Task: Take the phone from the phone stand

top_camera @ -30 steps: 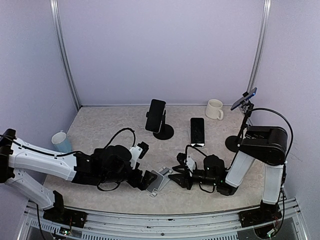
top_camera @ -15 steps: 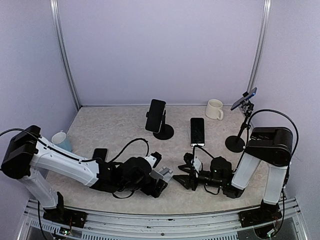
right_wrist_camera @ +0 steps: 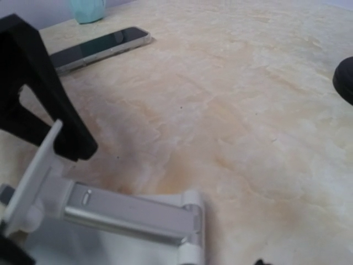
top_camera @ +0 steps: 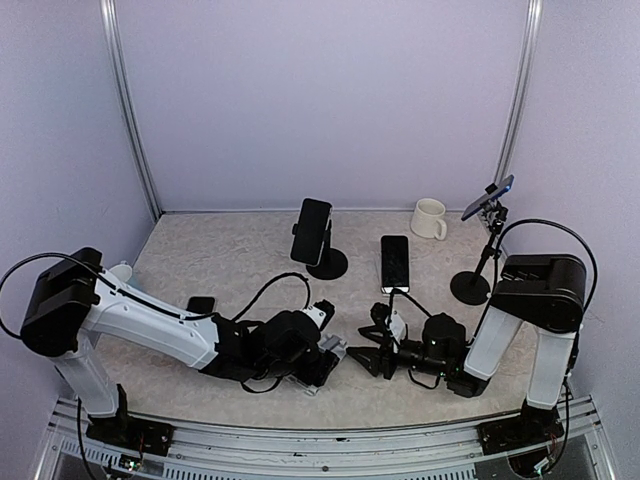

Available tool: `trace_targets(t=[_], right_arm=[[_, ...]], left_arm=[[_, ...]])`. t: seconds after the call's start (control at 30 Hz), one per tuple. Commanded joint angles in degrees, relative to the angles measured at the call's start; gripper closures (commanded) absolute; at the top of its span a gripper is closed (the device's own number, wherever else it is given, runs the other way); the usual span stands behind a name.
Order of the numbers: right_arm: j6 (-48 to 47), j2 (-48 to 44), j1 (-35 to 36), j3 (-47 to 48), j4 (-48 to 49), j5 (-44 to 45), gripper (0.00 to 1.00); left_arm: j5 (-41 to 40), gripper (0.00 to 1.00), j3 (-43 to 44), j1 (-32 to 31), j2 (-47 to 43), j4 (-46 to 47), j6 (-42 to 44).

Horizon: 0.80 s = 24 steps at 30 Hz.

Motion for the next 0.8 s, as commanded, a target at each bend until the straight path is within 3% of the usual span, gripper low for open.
trace_targets(t=[0.0,0.27,0.47,0.67,0.77], right_arm=[[1.04,-0.93,-0.12,-0.88,3.1,0.71,0.39],[1.91,-0.5,-0.77,-1.44,4.75,0.52,0.39],[2.38,-0.18,-1.17,-1.49,5.63,0.19,0.39],[2.49,0.25,-1.2,-1.32,6.0,0.0,0.39],[2.49,0.37,-1.34,-1.24,6.23,-0.28,0.39]], left_arm=[[1.24,0.26,-1.25,1.4,-0.5,1.33,-0.24],[-0.11,0.47,-3.5,2.22,-6.17,1.67,-1.12],[-0.7,0.53,-6.92,7.48,-16.7,-1.69,-1.11],[-0.69,0.53,-7.5,18.25,-24.7,-7.03,0.96],[1.52,0.53,-7.01,26.94,-27.14,-8.19,3.59]])
